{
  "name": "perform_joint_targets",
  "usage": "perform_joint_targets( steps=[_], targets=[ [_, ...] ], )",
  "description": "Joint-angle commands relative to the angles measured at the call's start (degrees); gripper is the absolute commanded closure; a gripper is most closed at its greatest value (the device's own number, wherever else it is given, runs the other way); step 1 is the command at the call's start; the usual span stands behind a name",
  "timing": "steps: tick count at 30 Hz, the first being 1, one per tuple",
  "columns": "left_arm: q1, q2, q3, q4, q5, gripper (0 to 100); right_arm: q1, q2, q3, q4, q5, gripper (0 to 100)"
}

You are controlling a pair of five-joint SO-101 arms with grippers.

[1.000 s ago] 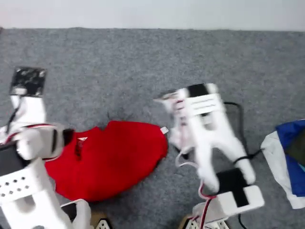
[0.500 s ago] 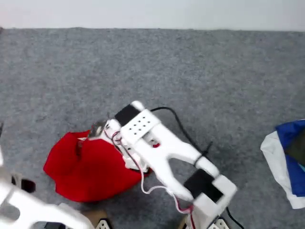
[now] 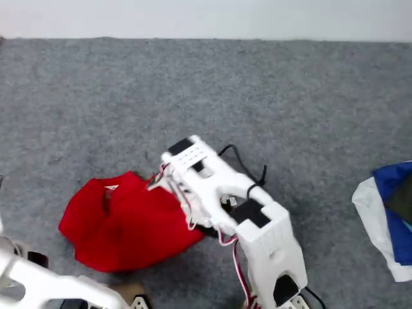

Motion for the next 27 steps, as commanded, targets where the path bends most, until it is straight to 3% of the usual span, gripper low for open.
perform_joint_targets(
  steps=[1,5,11,14,17,20,24,27],
  targets=[
    [-0.2,-0.7,-0.1,-0.6,-0.4,72,9.4,-2.5,-4.9,2.2,0.6,98.4],
    [-0.1,-0.6,0.0,-0.6,-0.4,72,22.4,-4.6,-7.4,2.2,1.7,98.9],
    [0.0,-0.6,0.0,-0.6,-0.4,72,43.5,-4.8,-7.3,2.2,10.5,98.9],
    [0.1,-0.6,1.2,-0.6,-0.4,72,48.5,-5.1,-7.3,2.2,11.3,98.6],
    [0.1,-0.6,4.7,-0.6,-0.4,72,48.7,-5.5,-7.5,2.2,11.2,95.0],
    [0.1,-0.6,7.3,-0.6,-0.4,72,45.3,-5.4,-7.0,2.3,10.9,80.6],
    [0.1,-0.9,8.7,-0.6,-0.4,72,36.9,-5.9,-6.9,2.2,5.0,63.0],
    [-0.3,-1.1,8.8,-0.6,-0.5,72,27.3,-7.4,-7.1,2.2,1.7,59.7]
  ],
)
